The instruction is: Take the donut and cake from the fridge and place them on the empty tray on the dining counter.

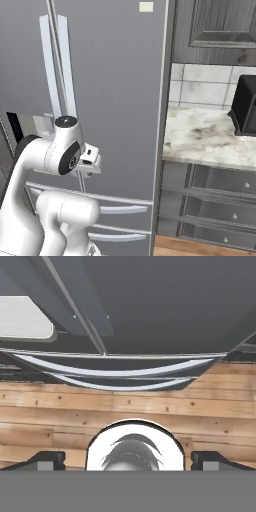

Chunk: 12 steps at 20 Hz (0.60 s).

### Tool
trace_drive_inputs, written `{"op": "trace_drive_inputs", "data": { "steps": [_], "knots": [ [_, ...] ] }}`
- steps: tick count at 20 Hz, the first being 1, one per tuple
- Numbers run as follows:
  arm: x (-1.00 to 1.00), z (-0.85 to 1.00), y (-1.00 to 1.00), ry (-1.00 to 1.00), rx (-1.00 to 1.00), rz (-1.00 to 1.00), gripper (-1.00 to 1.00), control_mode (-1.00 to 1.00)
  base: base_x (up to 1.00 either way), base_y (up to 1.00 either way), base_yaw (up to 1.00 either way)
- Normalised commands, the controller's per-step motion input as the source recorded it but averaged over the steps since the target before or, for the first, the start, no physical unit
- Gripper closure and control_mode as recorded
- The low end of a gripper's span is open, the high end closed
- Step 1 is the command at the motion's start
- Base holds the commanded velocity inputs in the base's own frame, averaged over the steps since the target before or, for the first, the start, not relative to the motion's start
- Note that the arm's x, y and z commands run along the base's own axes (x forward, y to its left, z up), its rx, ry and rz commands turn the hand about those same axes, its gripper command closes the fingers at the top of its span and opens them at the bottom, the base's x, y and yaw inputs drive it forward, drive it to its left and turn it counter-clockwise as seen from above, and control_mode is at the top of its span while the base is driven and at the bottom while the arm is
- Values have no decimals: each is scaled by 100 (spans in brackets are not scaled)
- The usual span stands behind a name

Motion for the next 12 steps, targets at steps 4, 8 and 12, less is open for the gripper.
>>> {"op": "trace_drive_inputs", "data": {
  "steps": [4,8,12],
  "knots": [
    [0,0,0,0,0,0,-100,100,-29,8,0],
    [0,0,0,0,0,0,-100,100,-31,19,0],
    [0,0,0,0,0,0,-100,100,-33,23,0]
  ]
}}
